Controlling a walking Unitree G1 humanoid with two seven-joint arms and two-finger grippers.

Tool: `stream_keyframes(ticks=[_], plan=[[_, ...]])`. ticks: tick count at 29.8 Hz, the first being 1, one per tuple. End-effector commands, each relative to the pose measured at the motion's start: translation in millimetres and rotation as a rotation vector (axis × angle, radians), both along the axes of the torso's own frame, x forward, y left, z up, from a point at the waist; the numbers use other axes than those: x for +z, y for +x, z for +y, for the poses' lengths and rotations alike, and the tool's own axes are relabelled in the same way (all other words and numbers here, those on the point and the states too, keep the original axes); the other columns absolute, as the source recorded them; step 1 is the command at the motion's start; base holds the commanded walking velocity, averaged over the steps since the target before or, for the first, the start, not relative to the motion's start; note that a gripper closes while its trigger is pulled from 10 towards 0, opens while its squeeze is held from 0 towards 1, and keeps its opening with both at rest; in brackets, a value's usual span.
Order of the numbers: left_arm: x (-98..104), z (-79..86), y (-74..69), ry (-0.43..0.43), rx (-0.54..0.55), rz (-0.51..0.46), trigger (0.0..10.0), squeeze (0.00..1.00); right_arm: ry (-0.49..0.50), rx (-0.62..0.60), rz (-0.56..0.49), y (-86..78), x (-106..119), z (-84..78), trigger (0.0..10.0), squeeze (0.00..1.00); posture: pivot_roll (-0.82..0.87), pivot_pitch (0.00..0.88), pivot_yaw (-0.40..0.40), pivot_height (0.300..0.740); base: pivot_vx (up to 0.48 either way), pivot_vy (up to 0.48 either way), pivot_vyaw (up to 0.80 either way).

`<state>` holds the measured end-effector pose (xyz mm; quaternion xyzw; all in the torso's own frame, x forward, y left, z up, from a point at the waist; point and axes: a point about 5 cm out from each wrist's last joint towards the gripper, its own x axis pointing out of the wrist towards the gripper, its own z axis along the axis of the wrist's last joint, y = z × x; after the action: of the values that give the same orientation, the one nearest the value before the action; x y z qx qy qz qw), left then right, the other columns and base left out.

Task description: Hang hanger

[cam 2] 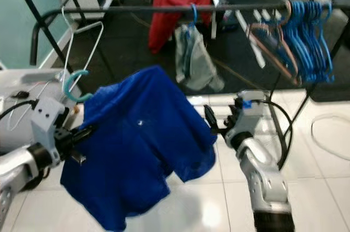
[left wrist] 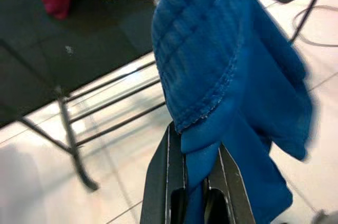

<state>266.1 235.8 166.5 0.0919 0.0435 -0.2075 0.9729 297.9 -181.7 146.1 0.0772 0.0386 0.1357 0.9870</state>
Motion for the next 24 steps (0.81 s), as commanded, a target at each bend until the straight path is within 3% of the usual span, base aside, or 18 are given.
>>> stream_keyframes(ticks=[1, 6, 11, 19, 21, 22, 24], plan=[[13, 10.7, 3.5, 0.03, 0.047, -0.072, 10.0, 0.0, 0.01, 0.041, -0.008, -1.8, 2, 5.8, 10.0, 0.0, -0.12, 0.087, 0.036, 0.74, 0.0, 0.0, 0.0], [24, 29.0, 8.5, 0.11, 0.064, -0.124, 10.0, 0.0, 0.04, 0.13, -0.017, -0.7, 6, 8.9, 10.0, 0.0, -0.11, 0.088, 0.033, 0.74, 0.0, 0.0, 0.0], [34, 34.1, 12.7, 0.121, 0.066, -0.157, 10.0, 0.0, 0.068, 0.178, -0.032, 1.2, 11, 10.0, 10.0, 0.0, -0.1, 0.09, 0.03, 0.74, 0.0, 0.0, 0.0], [50, 21.1, 8.4, 0.094, -0.115, -0.204, 10.0, 0.0, 0.066, 0.288, -0.083, 7.9, 23, 7.7, 10.0, 0.0, -0.08, 0.093, 0.01, 0.74, 0.0, 0.0, 0.0], [61, 19.7, -7.4, 0.075, -0.274, -0.169, 10.0, 0.0, 0.131, 0.327, -0.145, 9.3, 39, -5.9, 10.0, 0.0, -0.07, 0.091, 0.005, 0.74, 0.0, 0.0, 0.0], [61, 19.7, -7.4, 0.075, -0.274, -0.169, 10.0, 0.0, 0.131, 0.327, -0.145, 9.3, 39, -5.9, 10.0, 0.0, -0.07, 0.091, 0.005, 0.74, 0.0, 0.0, 0.0], [71, 24.1, -21.2, 0.077, -0.4, -0.124, 10.0, 0.0, 0.197, 0.409, -0.198, 6.2, 53, -14.6, 10.0, 0.0, -0.07, 0.086, 0.006, 0.74, 0.0, 0.0, 0.0]])
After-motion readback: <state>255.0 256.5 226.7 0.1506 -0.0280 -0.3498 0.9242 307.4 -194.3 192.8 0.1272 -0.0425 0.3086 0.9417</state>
